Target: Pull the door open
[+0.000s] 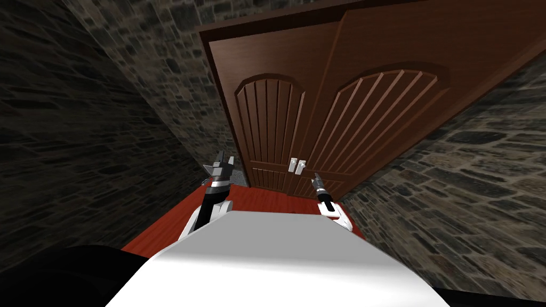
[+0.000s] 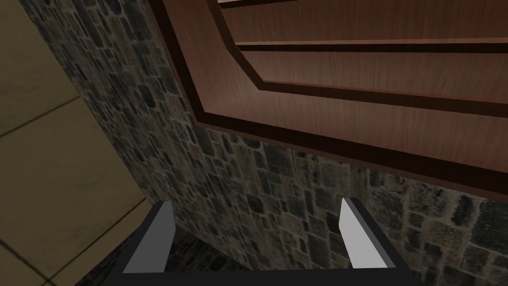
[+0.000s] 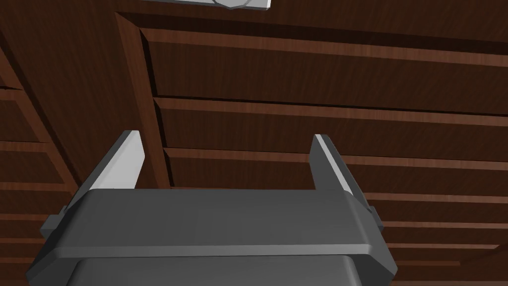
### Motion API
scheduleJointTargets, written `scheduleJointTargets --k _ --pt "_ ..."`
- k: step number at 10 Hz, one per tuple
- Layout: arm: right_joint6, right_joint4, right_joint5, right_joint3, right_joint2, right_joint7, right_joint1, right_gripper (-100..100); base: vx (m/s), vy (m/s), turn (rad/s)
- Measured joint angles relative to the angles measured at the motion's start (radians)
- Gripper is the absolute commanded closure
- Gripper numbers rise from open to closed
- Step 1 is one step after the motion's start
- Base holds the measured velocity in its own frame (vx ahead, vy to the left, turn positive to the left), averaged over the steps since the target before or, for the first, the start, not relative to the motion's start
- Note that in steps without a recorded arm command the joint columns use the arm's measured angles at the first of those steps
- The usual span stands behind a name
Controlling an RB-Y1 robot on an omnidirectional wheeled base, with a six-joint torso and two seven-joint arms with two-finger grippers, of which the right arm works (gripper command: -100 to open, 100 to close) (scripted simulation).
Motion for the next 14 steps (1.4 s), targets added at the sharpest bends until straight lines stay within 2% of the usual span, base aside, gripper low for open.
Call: scheduleJointTargets --k 1,2,4,6,9,10,14 --pt "0.011 -0.003 -0.002 -0.017 -0.004 0.005 0.012 -100 0.048 -0.117 -0.123" --pt "0.022 0.0 -0.006 -0.031 -0.017 0.005 0.019 -100 0.123 -0.096 -0.049" --pt "0.026 0.016 -0.01 -0.05 -0.023 0.011 0.015 -100 0.184 -0.03 0.042" --pt "0.017 0.027 -0.01 -0.048 -0.013 0.02 -0.001 -100 0.195 0.066 0.093" --pt "0.006 0.02 -0.006 -0.021 0.007 0.024 -0.03 -100 0.171 0.099 0.123" --pt "0.006 0.018 -0.006 -0.02 0.009 0.024 -0.032 100 -0.009 -0.008 -0.025" --pt "0.006 0.019 -0.006 -0.022 0.007 0.024 -0.031 100 -0.024 -0.018 -0.001"
